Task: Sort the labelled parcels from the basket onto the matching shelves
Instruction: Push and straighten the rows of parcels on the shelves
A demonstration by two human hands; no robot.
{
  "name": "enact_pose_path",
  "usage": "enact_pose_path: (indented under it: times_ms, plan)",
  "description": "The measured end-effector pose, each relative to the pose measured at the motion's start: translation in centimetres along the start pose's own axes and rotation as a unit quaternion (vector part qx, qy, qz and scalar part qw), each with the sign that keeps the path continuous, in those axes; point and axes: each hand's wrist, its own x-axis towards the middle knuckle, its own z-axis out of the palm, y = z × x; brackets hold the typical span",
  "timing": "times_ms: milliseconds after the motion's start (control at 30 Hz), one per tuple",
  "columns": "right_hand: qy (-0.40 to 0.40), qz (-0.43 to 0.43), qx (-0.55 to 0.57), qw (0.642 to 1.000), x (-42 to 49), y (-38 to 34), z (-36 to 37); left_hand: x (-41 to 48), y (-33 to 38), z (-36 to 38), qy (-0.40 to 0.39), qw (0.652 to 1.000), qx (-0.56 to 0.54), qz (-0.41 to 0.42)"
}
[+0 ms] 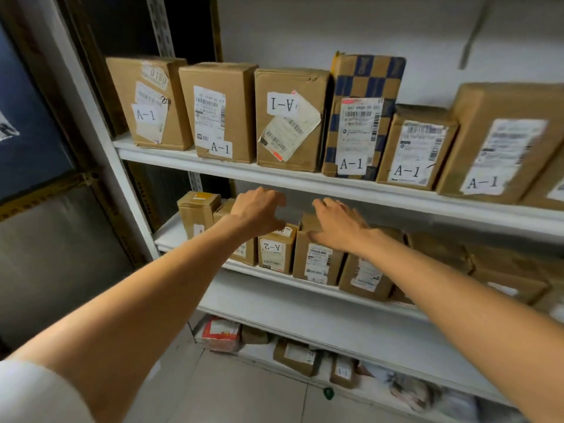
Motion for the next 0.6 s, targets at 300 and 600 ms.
enact_pose_path:
  times_ms: [300, 600]
  plan:
    - [0.023, 0.104, -0.024, 0.994, -9.0, 6.3, -6.6, 1.0, 10.8, -2.9, 0.020, 0.993, -0.051, 0.102]
    - [0.067, 0.237, -0.041, 0.968, -19.7, 15.9, -11.5, 3.0, 25.5, -6.6, 0.040, 0.972, -0.066, 0.220]
